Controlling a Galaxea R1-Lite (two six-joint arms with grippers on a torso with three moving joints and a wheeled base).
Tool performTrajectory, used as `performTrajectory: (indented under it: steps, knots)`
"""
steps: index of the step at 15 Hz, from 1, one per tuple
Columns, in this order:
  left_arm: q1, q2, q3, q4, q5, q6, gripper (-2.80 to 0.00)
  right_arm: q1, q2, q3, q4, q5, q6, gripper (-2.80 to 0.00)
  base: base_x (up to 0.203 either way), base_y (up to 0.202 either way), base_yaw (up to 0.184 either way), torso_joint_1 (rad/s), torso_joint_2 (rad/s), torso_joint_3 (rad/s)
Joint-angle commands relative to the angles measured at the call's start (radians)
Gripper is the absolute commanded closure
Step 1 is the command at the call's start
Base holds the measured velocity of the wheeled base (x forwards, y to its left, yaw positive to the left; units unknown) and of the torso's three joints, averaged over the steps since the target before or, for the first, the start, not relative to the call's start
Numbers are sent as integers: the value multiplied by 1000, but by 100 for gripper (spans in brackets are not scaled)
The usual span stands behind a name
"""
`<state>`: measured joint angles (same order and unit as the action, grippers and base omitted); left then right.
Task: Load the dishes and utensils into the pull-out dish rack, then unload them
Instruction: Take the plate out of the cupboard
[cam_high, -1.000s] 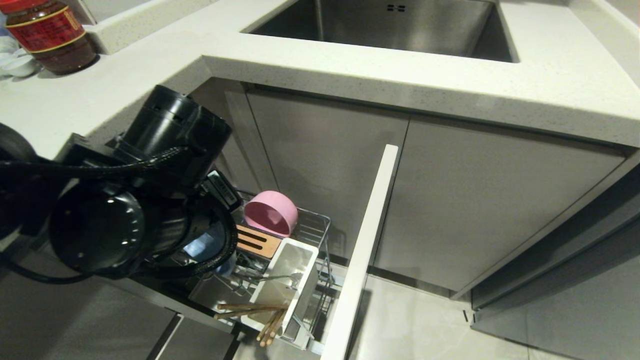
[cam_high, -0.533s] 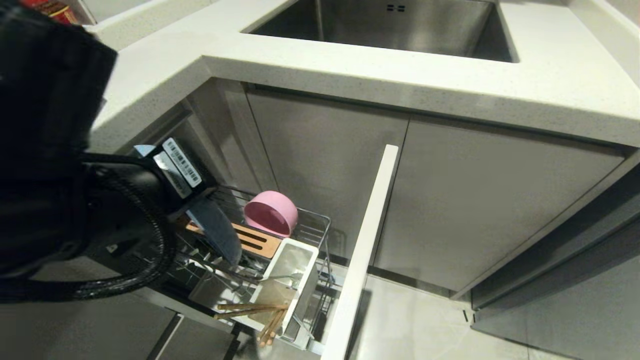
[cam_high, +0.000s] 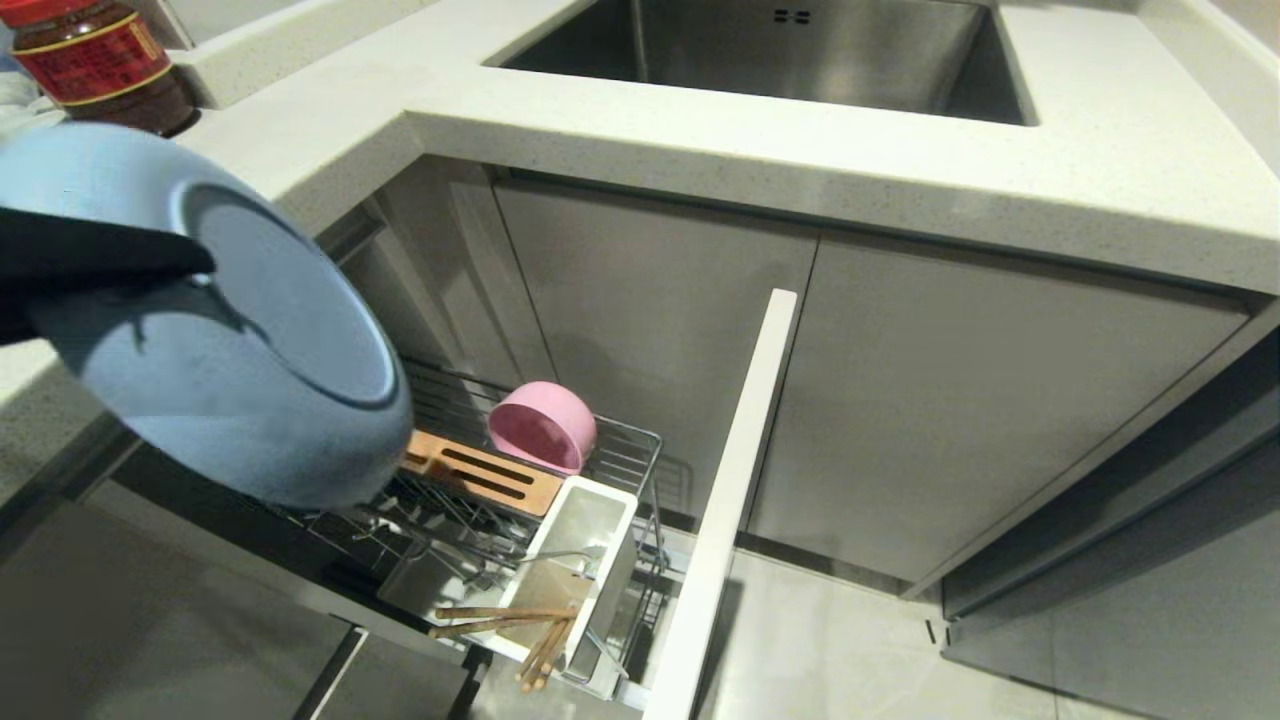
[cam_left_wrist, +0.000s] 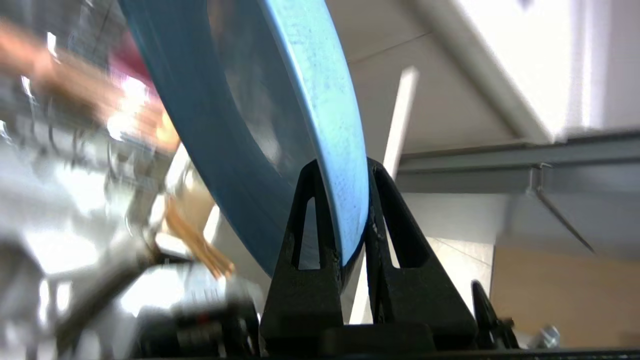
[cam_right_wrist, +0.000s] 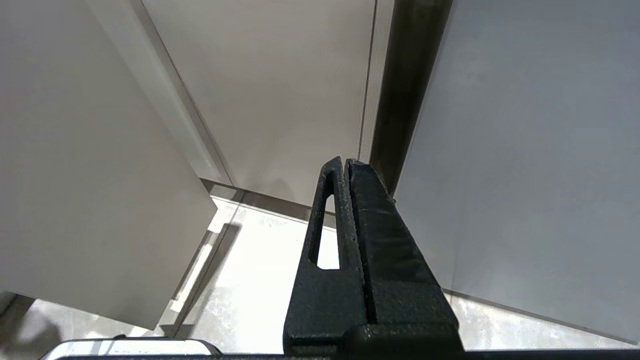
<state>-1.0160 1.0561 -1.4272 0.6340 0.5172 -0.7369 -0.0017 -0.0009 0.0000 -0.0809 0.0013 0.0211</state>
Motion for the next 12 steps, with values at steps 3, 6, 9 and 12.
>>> performTrajectory:
  steps: [3, 6, 9, 12]
  knots:
    - [41, -195, -63, -19, -60, 229, 0, 0, -1, 26, 0, 0, 0, 0, 0, 0, 0, 0, 0, 0]
    - [93, -242, -71, -81, -72, 342, 0, 0, -1, 26, 0, 0, 0, 0, 0, 0, 0, 0, 0, 0]
    - [158, -258, -70, -95, -72, 404, 0, 0, -1, 26, 0, 0, 0, 0, 0, 0, 0, 0, 0, 0]
    - [250, -254, -69, -86, -70, 486, 0, 0, -1, 26, 0, 0, 0, 0, 0, 0, 0, 0, 0, 0]
